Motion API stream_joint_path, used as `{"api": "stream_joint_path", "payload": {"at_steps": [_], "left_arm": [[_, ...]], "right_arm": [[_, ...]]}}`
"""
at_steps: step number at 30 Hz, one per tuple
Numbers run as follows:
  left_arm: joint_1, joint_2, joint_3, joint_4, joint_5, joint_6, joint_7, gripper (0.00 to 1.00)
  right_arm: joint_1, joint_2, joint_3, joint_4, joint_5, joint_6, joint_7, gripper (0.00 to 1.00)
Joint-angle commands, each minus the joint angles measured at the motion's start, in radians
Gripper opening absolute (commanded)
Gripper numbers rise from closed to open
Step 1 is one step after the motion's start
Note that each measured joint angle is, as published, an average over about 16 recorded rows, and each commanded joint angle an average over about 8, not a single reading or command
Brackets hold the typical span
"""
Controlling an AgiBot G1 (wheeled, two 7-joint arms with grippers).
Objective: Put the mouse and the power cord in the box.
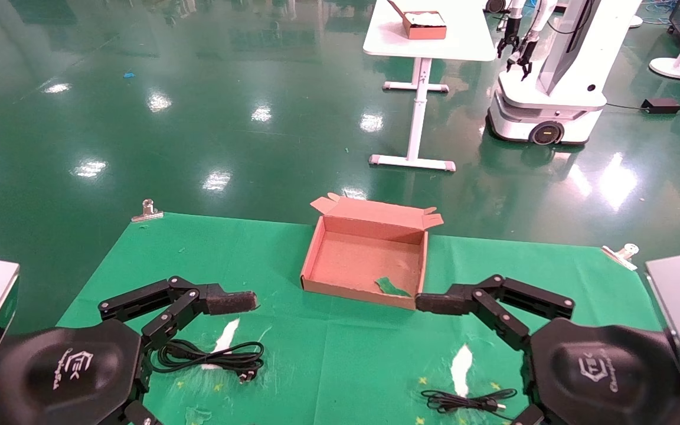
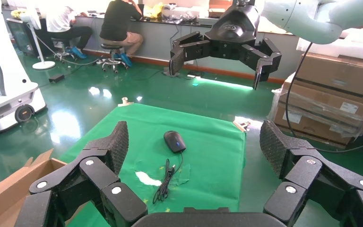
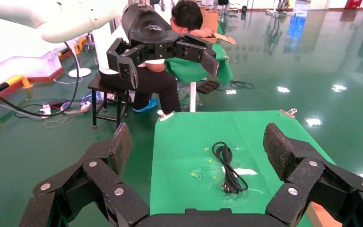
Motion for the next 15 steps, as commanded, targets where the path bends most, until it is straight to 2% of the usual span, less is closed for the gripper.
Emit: {"api": "stream_joint_path", "payload": {"at_steps": [1,15], "left_arm": [[0.0,0.0,0.0,0.0,0.0,0.0,0.0,1.0],[0.0,0.0,0.0,0.0,0.0,0.0,0.0,1.0]], "right_arm": [[0.0,0.0,0.0,0.0,0.0,0.0,0.0,1.0],[0.0,0.0,0.0,0.0,0.0,0.0,0.0,1.0]]}}
